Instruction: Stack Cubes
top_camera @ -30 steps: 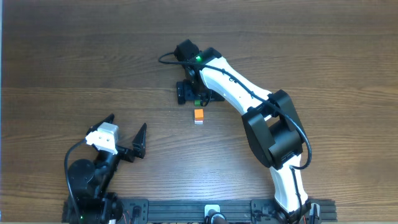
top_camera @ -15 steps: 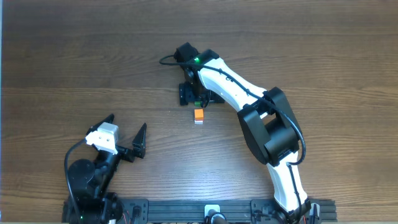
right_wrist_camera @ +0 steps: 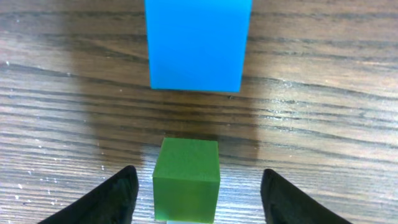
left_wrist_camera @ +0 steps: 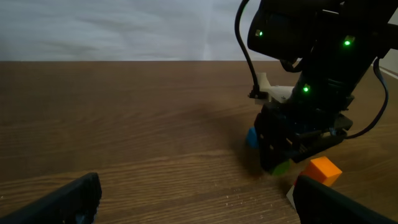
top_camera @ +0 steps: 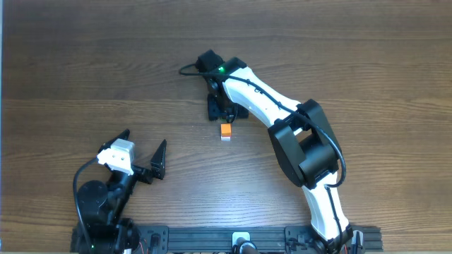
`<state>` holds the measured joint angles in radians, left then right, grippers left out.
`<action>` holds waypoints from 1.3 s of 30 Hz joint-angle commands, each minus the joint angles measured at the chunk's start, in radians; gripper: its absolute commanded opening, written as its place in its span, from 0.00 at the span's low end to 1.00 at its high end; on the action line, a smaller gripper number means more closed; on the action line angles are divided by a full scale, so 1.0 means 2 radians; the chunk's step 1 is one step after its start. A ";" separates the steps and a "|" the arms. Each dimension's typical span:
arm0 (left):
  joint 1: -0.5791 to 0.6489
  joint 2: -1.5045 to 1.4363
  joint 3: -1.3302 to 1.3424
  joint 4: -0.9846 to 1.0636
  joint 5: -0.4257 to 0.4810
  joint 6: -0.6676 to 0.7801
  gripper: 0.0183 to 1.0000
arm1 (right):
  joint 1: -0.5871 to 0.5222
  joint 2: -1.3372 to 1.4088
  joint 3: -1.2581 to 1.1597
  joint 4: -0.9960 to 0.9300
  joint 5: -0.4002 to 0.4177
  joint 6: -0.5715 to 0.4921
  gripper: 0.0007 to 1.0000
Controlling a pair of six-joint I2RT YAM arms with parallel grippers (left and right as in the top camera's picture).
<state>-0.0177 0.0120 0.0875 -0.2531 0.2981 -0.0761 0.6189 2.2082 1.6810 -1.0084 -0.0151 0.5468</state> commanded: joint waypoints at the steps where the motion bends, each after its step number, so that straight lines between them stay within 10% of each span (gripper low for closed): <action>1: -0.002 -0.003 -0.003 0.000 -0.004 -0.005 1.00 | 0.006 0.009 -0.004 0.002 0.012 0.003 0.57; 39: -0.002 -0.003 -0.003 0.000 -0.004 -0.005 1.00 | 0.013 0.009 -0.004 0.003 0.012 0.003 0.20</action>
<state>-0.0177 0.0120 0.0875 -0.2531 0.2981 -0.0761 0.6323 2.2116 1.6806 -1.0046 -0.0013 0.5495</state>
